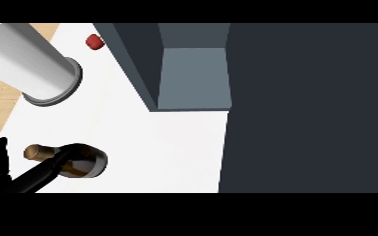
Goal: Pick up the wine, place it into the cabinet and close the cabinet
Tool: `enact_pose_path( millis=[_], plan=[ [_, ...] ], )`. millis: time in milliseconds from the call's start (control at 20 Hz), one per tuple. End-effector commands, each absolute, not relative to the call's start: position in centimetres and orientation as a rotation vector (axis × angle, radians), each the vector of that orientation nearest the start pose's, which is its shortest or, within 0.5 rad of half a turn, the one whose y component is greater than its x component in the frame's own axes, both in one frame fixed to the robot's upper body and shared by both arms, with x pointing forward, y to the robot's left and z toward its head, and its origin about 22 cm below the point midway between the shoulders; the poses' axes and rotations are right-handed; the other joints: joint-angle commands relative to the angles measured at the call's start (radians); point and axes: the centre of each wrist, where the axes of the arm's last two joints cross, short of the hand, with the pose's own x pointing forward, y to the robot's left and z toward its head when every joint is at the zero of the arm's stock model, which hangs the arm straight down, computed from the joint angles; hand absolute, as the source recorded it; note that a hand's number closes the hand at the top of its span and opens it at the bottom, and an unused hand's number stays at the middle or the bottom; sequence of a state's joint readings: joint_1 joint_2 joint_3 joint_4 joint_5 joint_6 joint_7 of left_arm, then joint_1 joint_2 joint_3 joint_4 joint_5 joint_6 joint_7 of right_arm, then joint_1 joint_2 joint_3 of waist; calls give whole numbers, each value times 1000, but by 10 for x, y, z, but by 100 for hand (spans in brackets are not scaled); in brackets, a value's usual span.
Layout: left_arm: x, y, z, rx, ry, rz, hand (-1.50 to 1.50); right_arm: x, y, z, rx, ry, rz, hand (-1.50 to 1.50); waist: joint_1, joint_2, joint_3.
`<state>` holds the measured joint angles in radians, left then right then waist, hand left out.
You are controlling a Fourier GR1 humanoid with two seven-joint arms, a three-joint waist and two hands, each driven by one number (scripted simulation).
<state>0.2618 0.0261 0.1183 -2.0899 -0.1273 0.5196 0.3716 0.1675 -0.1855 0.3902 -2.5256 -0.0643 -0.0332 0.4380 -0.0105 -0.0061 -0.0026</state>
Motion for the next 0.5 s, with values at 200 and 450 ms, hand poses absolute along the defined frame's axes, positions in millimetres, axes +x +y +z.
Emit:
enact_pose_path(
  millis=[200, 450],
  plan=[
    [169, 307, 32, 613, -1427, 601, -150, 72, -206, 214, 345, -1929, 276, -150, -2, 2, 1],
    [162, 307, -9, 594, -1392, 594, -150, 72, -210, 211, 343, -1950, 296, -150, -6, 2, 2]
  ],
)
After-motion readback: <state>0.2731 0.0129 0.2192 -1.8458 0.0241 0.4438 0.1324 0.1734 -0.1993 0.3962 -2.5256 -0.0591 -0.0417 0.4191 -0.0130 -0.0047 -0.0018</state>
